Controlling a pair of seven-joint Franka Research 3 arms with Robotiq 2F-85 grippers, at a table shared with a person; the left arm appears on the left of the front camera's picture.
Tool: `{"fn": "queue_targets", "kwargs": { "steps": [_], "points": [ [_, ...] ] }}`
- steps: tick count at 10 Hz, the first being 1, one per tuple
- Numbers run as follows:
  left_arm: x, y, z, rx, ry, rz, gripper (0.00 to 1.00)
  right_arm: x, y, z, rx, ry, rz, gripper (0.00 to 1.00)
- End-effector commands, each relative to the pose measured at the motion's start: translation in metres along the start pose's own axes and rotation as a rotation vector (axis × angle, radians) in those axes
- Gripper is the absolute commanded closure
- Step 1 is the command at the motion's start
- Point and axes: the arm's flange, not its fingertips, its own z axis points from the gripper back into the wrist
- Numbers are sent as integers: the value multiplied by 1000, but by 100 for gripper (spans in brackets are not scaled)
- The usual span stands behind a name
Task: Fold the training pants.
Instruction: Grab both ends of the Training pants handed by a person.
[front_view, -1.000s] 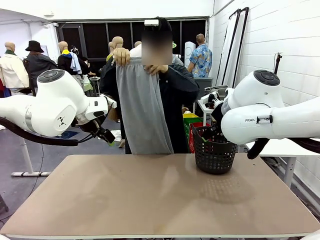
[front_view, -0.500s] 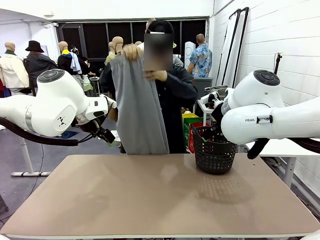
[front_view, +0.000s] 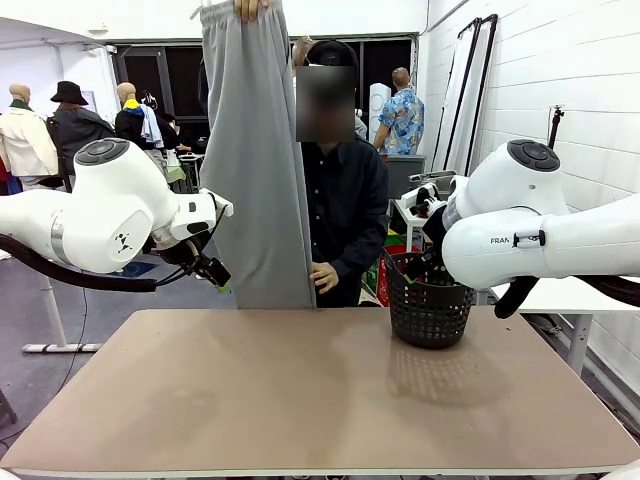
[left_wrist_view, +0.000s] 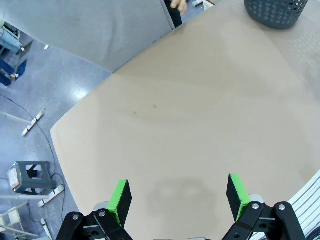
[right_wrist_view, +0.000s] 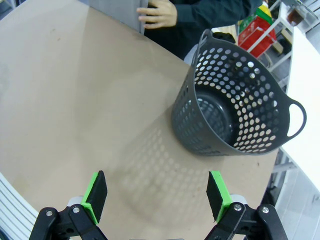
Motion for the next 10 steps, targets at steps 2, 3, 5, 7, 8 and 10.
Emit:
{"fn": "queue_targets", "kwargs": {
  "steps": [2, 3, 5, 7, 8, 10],
  "points": [
    [0, 1, 0, -3, -1, -6, 0, -1, 0, -1, -5, -5, 2, 0],
    [0, 1, 0, -3, -1, -6, 0, -1, 0, -1, -5, -5, 2, 0],
    [0, 1, 0, -3, -1, -6, 0, -1, 0, -1, -5, -5, 2, 0],
    [0, 1, 0, -3, -1, -6, 0, -1, 0, -1, -5, -5, 2, 0],
    [0, 1, 0, -3, -1, -6, 0, -1, 0, -1, -5, -5, 2, 0],
    [0, 1, 0, -3, -1, -6, 0, -1, 0, -1, -5, -5, 2, 0]
  ]
}}
